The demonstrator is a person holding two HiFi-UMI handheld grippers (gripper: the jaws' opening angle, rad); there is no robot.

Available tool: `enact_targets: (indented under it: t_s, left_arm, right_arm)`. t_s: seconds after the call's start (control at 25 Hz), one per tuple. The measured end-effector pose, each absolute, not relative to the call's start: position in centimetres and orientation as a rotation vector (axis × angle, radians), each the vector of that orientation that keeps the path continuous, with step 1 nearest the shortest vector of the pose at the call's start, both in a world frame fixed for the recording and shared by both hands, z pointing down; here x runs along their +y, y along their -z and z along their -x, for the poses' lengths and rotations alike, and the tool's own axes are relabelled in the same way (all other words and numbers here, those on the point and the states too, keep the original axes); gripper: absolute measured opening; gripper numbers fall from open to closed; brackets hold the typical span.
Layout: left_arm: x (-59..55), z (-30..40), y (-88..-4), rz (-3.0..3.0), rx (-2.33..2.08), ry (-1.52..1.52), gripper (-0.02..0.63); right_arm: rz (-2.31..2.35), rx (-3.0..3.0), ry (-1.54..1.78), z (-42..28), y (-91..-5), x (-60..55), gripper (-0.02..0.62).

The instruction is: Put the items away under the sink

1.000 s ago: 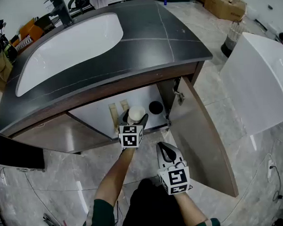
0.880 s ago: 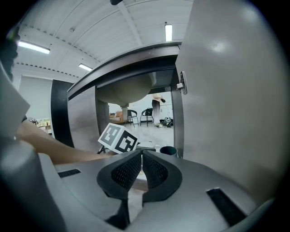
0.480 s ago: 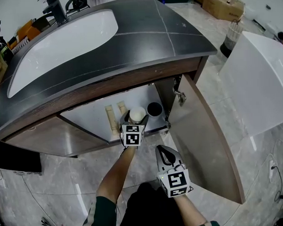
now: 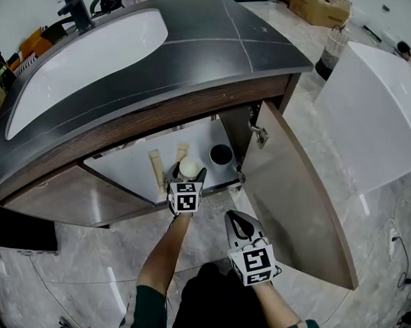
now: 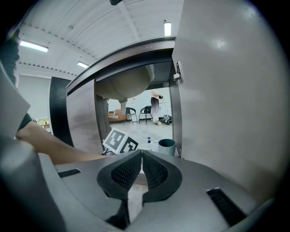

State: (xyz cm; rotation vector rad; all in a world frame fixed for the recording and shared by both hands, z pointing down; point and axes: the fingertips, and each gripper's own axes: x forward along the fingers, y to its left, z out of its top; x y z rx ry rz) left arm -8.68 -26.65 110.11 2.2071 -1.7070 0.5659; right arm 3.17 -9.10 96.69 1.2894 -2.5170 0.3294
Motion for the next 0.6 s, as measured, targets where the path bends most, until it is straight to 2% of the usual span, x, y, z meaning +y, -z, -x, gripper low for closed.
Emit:
enact_targets:
  t_s: [0.32,0.6]
  left_arm:
    - [-26.7,7.0,-110.0,-2.239,-1.705,-0.506,0.405]
    - [-25.7,7.0,-109.9,-2.265,-1.674,-0.569,0.407]
  right_arm:
    - [-1.276,-2.517,-0.313,-2.7,-96.4,-8.5,0.043]
    - [-1.283,-2.52,-0.322,-3.1,-96.2,-8.5,0.043]
